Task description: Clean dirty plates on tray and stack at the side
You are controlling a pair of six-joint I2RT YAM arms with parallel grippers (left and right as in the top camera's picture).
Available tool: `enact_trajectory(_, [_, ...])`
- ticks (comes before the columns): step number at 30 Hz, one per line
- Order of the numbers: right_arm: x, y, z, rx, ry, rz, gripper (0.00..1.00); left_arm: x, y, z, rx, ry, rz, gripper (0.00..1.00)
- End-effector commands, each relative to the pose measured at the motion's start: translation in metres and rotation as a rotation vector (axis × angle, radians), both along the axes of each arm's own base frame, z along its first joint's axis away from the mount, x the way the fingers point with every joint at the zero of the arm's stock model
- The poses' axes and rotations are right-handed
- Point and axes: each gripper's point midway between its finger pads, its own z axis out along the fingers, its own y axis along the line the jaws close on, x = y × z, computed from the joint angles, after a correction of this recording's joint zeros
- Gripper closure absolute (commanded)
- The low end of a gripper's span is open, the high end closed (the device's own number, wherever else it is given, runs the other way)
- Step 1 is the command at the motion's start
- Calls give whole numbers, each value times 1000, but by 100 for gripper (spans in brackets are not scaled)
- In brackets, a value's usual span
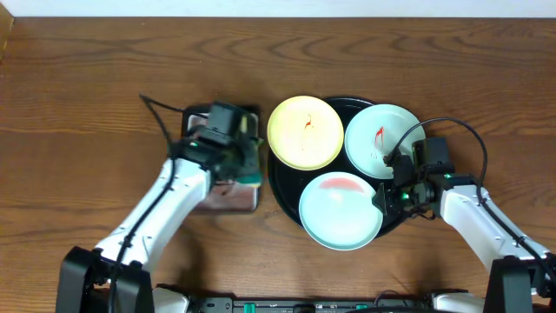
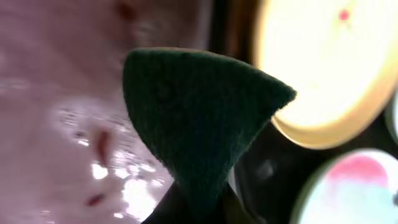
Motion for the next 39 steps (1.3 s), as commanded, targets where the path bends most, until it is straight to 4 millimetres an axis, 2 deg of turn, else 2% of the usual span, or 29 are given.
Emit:
enact_trajectory(1, [-12, 1, -8, 5, 39, -6, 81, 6, 32, -18, 89, 21, 25, 87])
enact_trajectory(3, [-17, 1, -10, 8, 55, -17, 86, 7, 38, -29, 107, 51, 21, 87])
enact_trajectory(5, [-18, 1, -11, 11, 62, -22, 98, 6, 38, -41, 126, 72, -16, 88])
enact_trajectory(8, [-16, 1, -11, 11, 51, -22, 99, 7, 38, -55, 143, 94, -51, 87])
enact_trajectory(9, [-14, 1, -11, 12, 43, -23, 99, 8, 38, -59, 148, 99, -60, 79])
enact_trajectory(10, [-13, 1, -10, 13, 37, -22, 99, 9, 40, -65, 165, 105, -57, 59])
enact_trajectory(11, [-11, 1, -8, 13, 29, -22, 99, 9, 41, -69, 168, 110, -57, 47])
enact_trajectory(13, [-6, 2, -1, 16, 4, -22, 99, 9, 41, -70, 170, 114, -57, 40])
enact_trajectory(14, [1, 2, 9, 19, -33, -21, 99, 9, 41, -70, 172, 114, -56, 37])
enact_trajectory(17, [23, -1, 39, 1, -155, -30, 99, -2, 44, -72, 182, 158, -59, 35])
enact_trajectory(19, [31, -7, 51, -38, -208, -44, 99, -9, 46, -74, 189, 190, -61, 34])
enact_trajectory(20, [39, -19, 62, -103, -266, -70, 99, -16, 48, -75, 195, 216, -63, 34])
enact_trajectory(23, [48, -40, 76, -220, -339, -119, 99, -30, 51, -76, 207, 273, -67, 34])
enact_trajectory(26, [49, -50, 81, -325, -376, -127, 99, -34, 52, -76, 211, 293, -68, 34])
enact_trajectory(29, [54, -52, 93, -446, -436, -134, 99, -34, 52, -76, 211, 293, -68, 34])
enact_trajectory(31, [59, -45, 106, -485, -486, -115, 99, -34, 52, -76, 211, 292, -69, 34])
enact_trajectory(32, [62, -39, 115, -502, -517, -103, 99, -34, 52, -76, 211, 293, -69, 35])
enact_trajectory(33, [64, -38, 119, -516, -533, -102, 99, -34, 52, -76, 211, 293, -69, 41])
enact_trajectory(34, [66, -36, 125, -538, -555, -101, 99, -34, 52, -76, 211, 294, -69, 57])
enact_trajectory(37, [70, -34, 141, -625, -616, -78, 99, -35, 52, -76, 211, 294, -69, 92])
enact_trajectory(39, [71, -32, 148, -670, -645, -54, 99, -34, 52, -76, 211, 293, -68, 93])
